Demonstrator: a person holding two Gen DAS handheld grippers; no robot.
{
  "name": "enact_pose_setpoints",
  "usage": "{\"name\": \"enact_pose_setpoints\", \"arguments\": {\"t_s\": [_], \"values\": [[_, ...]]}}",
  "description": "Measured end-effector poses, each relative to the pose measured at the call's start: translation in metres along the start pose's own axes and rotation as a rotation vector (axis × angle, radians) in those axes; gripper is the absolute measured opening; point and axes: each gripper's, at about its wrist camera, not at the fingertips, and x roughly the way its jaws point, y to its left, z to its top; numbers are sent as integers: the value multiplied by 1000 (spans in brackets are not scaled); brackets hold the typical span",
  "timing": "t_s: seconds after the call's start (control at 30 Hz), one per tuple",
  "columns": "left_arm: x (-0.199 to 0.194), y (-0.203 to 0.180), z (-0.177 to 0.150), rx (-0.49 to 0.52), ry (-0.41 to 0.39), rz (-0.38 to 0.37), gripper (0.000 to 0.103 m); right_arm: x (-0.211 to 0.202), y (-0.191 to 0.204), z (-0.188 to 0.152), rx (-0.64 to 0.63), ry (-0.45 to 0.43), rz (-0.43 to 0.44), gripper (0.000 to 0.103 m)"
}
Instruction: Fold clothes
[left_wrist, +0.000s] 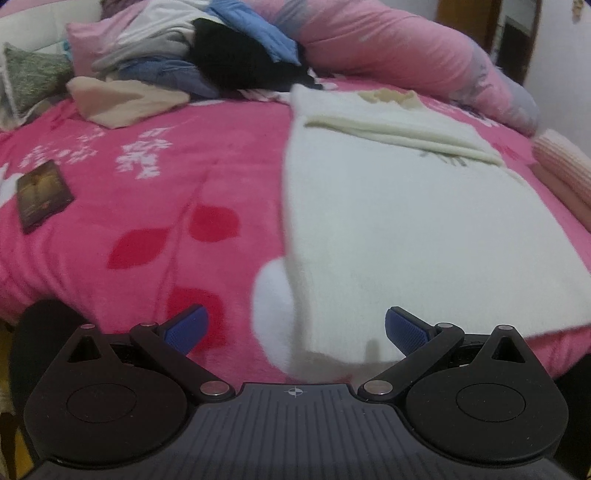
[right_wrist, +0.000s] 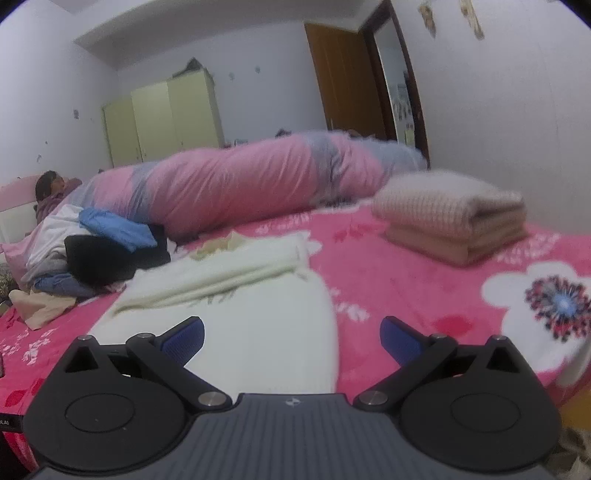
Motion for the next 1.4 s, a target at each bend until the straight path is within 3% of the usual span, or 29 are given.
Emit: {"name": "enact_pose_setpoints", "arguments": {"t_s": [0.2, 0.37, 0.53, 0.63, 0.93, 1.1, 1.27, 1.4], "values": [[4, -2, -3, -11, -32, -89, 103, 19, -15, -4, 78, 84, 23, 103], [10, -1, 4, -7, -50, -138, 96, 31, -24, -6, 115, 121, 35, 100], [25, 11, 18, -52, -34, -223, 75, 45, -37, -7, 184, 162, 61, 94], [37, 18, 25, -76, 7, -237, 70, 54, -44, -7, 226, 189, 76, 89], [55, 37, 40, -110, 41, -302, 74, 84, -64, -2, 324, 255, 123, 88], [69, 40, 50, -111, 31, -350, 74, 115, -87, 2, 463, 320, 178, 86], [82, 49, 52, -189, 40, -406, 74, 142, -105, -3, 568, 370, 186, 76], [79, 57, 46, -242, 50, -460, 70, 136, -99, -4, 530, 390, 192, 66]]}}
